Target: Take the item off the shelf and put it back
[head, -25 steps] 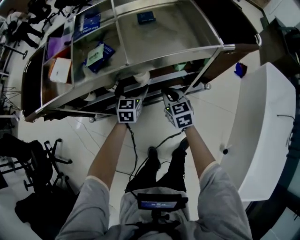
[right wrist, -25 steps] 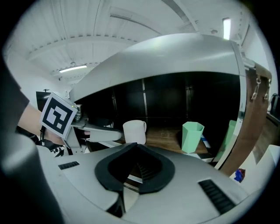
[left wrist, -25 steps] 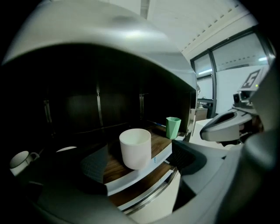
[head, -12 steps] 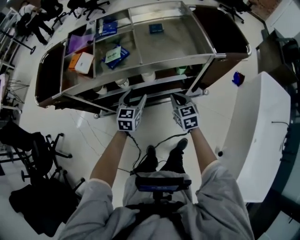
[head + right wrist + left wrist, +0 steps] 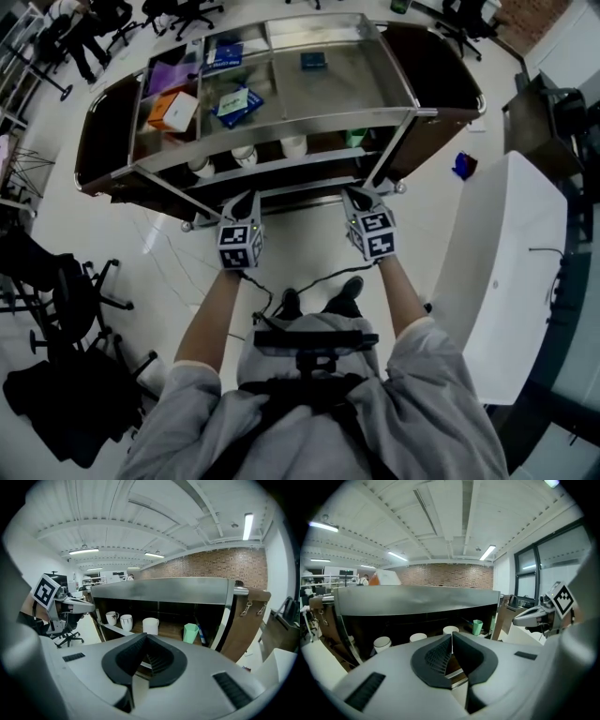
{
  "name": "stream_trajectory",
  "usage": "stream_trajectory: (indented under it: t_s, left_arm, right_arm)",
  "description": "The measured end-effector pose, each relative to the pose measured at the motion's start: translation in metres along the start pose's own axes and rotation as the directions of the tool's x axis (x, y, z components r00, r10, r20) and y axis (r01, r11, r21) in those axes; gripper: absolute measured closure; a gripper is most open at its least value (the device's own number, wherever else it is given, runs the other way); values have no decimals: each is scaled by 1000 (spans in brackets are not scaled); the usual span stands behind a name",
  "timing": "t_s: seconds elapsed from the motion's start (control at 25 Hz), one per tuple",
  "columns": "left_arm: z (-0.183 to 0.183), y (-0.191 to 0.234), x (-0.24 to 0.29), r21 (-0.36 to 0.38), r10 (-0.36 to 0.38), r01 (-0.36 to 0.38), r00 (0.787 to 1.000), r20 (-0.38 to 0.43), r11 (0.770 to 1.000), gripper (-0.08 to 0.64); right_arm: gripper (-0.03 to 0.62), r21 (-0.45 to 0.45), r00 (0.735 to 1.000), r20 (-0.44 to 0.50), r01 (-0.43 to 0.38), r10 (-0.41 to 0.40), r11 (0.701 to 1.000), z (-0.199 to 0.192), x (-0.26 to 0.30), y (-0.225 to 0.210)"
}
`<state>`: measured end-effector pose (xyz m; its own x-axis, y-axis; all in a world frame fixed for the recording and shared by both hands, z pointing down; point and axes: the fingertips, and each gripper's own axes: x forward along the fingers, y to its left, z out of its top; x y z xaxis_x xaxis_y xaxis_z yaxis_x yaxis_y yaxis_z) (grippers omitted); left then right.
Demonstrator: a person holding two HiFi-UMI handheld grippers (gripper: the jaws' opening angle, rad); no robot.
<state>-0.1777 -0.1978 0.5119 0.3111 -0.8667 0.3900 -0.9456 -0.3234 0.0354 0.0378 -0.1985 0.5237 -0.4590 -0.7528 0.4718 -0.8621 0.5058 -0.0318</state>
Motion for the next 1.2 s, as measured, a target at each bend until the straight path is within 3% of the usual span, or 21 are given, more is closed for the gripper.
stream_trajectory:
  t_s: [0.48, 1.2]
  left_arm:
    - [-9, 24, -60, -55, 55, -54, 998, 8, 997, 554]
    - [-28, 43, -90, -109, 61, -61, 998, -7, 992, 554]
  right_arm:
    - [584, 57, 1000, -1, 14, -14, 998, -14, -27, 15]
    - [586, 58, 999, 16, 36, -37, 998, -14, -43, 25]
